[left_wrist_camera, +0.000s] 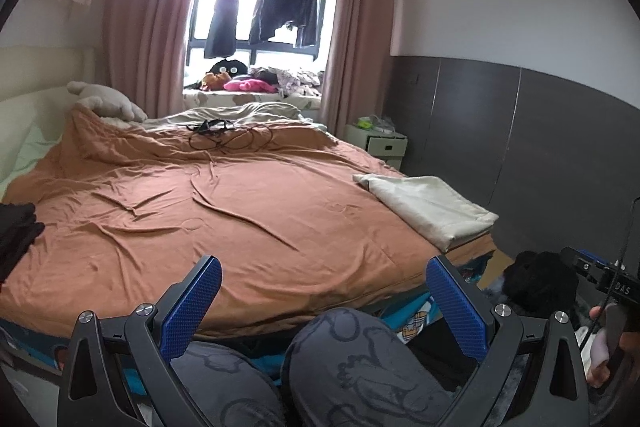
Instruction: Fold large clothes
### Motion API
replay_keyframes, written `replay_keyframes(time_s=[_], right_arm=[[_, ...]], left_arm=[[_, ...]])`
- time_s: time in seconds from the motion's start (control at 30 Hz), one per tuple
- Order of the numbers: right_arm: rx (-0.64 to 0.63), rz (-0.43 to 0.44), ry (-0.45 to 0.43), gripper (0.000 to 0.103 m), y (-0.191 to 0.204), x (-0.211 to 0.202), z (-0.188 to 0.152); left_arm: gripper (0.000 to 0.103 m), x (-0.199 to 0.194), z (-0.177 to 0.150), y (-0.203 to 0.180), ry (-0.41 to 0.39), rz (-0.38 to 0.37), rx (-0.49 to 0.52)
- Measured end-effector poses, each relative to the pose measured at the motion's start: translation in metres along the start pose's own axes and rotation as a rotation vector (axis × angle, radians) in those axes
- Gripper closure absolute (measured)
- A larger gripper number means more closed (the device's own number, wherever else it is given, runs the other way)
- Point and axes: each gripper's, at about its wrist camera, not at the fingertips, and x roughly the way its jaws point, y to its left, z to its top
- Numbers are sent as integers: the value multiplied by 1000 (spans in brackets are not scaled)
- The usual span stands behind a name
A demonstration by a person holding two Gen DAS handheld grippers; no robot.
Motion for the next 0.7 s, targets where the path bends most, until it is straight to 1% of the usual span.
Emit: replay_keyframes(time_s=[0.1, 0.3, 0.4, 0.7], right_arm=[[-1, -1, 19, 1, 3, 6, -3], [-3, 0, 16, 1, 6, 8, -6], [-2, 2, 11, 1, 8, 10, -5], [-2, 1, -2, 1, 10, 10, -2]], left_arm=[[1, -1, -1, -1, -4, 16, 16], [1, -5, 1, 1, -7, 37, 16], [1, -6, 2, 1, 0, 34, 7], [1, -12, 1, -2, -11, 45, 14]])
